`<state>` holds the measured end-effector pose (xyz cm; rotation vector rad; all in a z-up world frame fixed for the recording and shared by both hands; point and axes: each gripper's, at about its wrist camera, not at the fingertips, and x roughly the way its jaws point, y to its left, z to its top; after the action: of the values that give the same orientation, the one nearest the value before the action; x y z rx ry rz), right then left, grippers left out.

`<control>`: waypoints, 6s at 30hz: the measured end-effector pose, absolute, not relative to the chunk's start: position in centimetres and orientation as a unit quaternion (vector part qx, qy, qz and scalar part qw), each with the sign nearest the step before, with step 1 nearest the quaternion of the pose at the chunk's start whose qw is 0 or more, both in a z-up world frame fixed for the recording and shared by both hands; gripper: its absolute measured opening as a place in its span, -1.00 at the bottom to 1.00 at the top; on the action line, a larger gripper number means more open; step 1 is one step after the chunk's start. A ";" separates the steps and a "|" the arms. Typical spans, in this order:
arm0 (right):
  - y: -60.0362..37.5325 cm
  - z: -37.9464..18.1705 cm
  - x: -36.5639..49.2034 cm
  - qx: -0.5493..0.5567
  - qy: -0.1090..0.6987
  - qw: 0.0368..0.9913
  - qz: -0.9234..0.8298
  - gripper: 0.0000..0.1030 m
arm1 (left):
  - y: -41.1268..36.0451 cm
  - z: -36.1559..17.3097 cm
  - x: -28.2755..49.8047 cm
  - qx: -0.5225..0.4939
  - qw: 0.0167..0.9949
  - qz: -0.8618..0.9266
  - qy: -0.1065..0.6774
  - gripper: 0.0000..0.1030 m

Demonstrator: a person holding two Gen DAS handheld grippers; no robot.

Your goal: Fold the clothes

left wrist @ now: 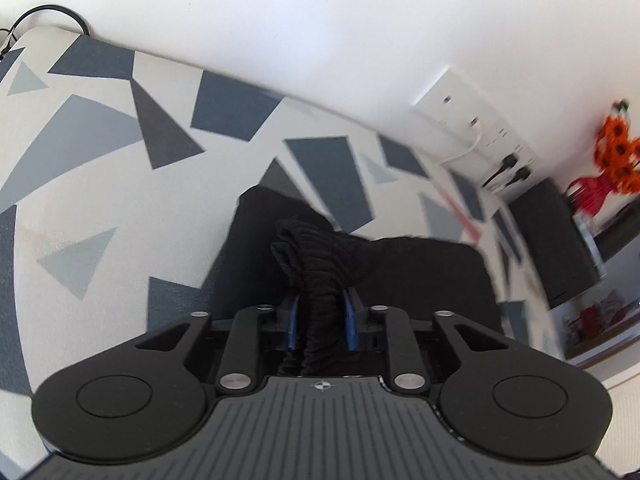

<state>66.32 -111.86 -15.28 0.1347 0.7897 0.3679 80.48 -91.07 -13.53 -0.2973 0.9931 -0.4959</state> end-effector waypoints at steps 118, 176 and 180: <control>-123.6 -17.3 66.5 0.051 0.511 0.851 0.109 0.99 | -87.5 -15.2 62.3 -0.250 0.814 -0.031 0.524 0.99; -111.9 -14.4 63.2 -0.162 0.358 0.870 0.298 -0.41 | -86.7 -16.3 64.3 -0.344 0.736 -0.101 0.575 0.99; -113.3 -13.8 63.7 -0.101 0.368 0.875 0.299 -0.44 | -88.4 -16.2 64.7 -0.347 0.749 -0.107 0.554 0.99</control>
<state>63.70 -113.32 -13.82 -0.2115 0.7686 0.6238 64.74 -88.44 -16.19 -0.7589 1.2109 -0.2350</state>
